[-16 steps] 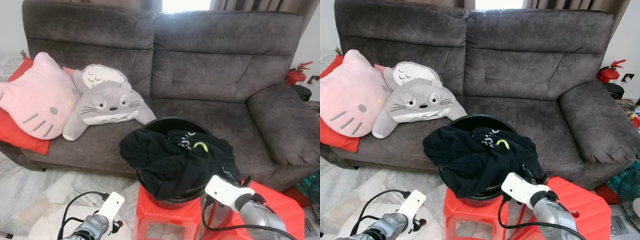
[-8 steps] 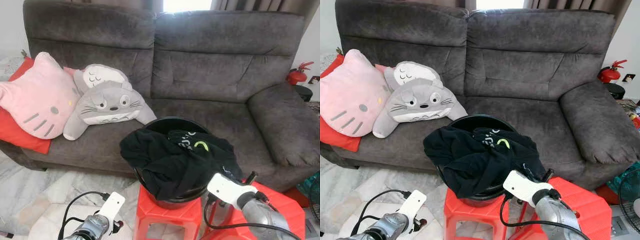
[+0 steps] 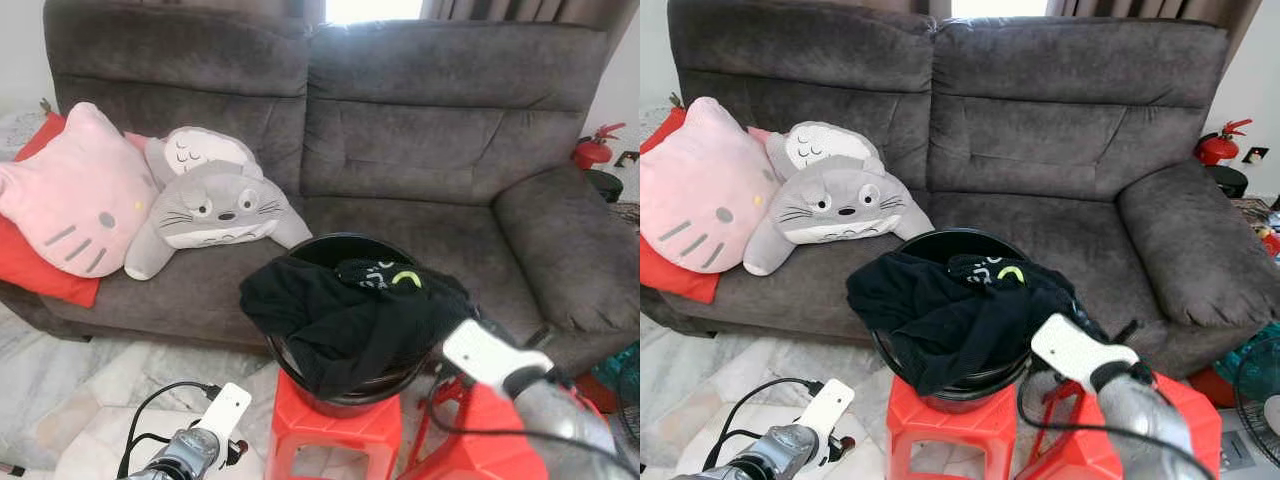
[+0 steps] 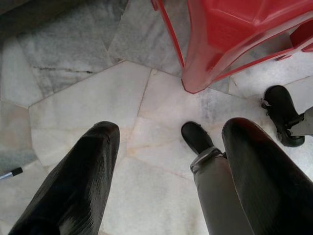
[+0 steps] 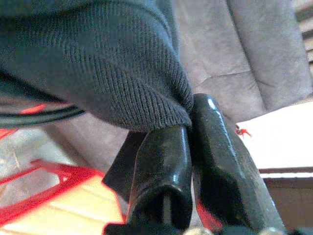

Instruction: Hang hanger

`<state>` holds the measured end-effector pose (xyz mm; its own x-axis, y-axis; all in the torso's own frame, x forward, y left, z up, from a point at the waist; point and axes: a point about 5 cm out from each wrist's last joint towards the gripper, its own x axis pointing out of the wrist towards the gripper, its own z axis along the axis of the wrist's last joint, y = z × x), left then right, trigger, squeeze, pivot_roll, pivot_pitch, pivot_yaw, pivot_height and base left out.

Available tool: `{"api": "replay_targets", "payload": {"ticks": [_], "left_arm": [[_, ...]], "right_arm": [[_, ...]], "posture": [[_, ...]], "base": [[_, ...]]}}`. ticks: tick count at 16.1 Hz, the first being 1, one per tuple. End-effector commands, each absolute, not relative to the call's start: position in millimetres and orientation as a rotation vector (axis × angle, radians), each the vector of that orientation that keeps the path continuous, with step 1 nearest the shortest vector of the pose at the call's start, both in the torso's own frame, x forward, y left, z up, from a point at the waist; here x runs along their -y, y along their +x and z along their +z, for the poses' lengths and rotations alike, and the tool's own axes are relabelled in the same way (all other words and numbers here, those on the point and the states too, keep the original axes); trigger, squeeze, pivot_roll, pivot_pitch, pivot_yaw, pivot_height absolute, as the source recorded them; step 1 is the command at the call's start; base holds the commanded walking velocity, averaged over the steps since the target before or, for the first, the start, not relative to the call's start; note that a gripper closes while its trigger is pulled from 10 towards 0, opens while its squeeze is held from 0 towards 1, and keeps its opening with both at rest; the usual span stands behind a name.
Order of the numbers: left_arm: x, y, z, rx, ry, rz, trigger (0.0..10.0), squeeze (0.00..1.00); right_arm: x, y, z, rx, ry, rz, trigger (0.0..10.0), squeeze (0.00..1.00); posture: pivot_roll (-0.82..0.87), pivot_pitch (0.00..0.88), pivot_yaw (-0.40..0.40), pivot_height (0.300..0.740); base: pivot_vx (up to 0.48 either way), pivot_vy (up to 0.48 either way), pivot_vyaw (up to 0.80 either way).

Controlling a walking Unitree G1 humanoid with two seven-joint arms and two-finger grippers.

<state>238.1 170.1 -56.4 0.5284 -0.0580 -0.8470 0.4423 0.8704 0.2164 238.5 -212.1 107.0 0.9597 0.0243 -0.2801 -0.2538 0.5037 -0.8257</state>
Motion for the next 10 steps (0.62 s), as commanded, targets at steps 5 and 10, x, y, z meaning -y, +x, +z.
{"api": "replay_targets", "payload": {"ticks": [5, 10], "left_arm": [[-170, 241, -55, -0.969, 0.454, -0.314, 10.0, 0.0], [-170, 241, -55, -0.973, 0.453, -0.312, 10.0, 0.0]], "right_arm": [[193, 261, 133, -0.102, -1.031, 0.264, 0.0, 0.0], [168, 268, 136, -0.057, -1.066, 0.528, 0.0, 0.0]], "posture": [[-0.21, 0.0, -0.044, 0.74], [-0.21, 0.0, -0.044, 0.74]], "base": [[0.0, 0.0, 0.0], [0.0, 0.0, 0.0]]}}
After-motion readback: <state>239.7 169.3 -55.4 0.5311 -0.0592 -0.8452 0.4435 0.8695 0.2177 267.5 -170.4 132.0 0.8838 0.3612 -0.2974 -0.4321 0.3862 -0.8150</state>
